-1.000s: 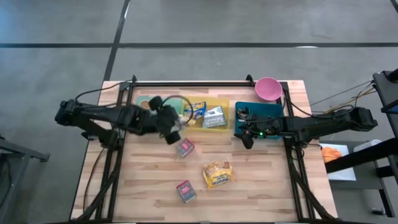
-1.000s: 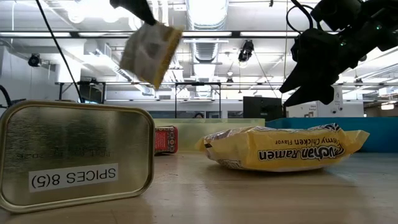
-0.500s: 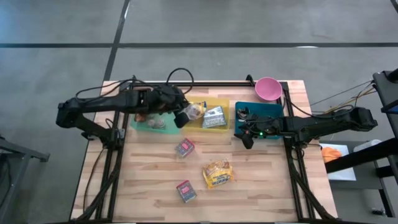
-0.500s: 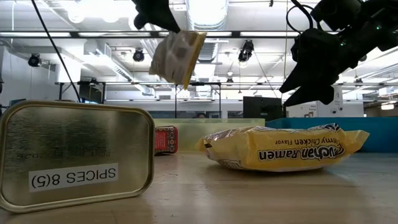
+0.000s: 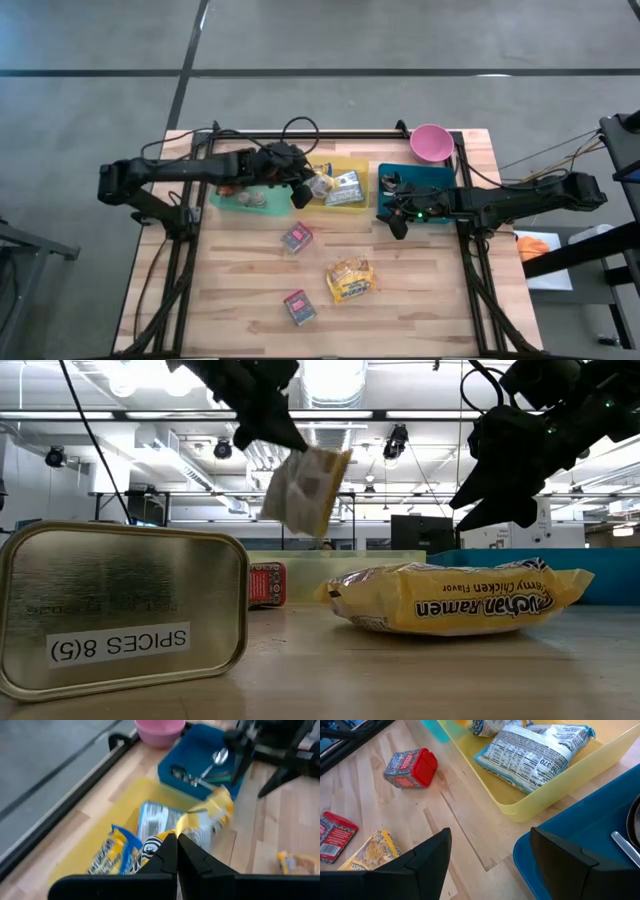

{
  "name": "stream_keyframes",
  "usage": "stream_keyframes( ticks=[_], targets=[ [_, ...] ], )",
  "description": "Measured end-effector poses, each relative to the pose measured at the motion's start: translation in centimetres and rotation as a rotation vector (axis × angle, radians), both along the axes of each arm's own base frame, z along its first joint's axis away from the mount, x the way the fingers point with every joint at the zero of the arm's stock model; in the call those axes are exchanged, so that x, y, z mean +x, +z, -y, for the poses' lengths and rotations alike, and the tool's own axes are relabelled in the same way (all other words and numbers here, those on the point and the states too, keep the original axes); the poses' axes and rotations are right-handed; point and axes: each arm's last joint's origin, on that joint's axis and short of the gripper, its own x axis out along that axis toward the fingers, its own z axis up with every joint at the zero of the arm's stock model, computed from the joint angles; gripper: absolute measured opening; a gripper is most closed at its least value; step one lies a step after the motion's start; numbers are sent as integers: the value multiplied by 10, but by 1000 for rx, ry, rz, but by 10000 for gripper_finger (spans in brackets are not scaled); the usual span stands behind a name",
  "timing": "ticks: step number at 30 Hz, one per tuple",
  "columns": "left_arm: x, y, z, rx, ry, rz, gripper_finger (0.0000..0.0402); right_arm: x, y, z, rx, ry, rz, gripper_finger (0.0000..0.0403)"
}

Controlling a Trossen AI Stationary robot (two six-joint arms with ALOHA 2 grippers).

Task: Pick & Place Food Item
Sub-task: Put the yellow noodle pack into the yellow bin

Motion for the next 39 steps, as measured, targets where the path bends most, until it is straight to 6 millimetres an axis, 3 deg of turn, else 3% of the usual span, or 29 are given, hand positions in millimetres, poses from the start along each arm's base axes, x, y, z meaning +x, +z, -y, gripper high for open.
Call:
stream_keyframes(
  ticks=[19,25,39],
  targets=[
    [41,-88,-20,-128,120,-211,0,0,0,0,0,0,0,265],
    [43,-96,-22,-131,176,-224,0,0,0,0,0,0,0,265],
    [42,-92,-23,-183,258,-184,0,0,0,0,0,0,0,265]
  ],
)
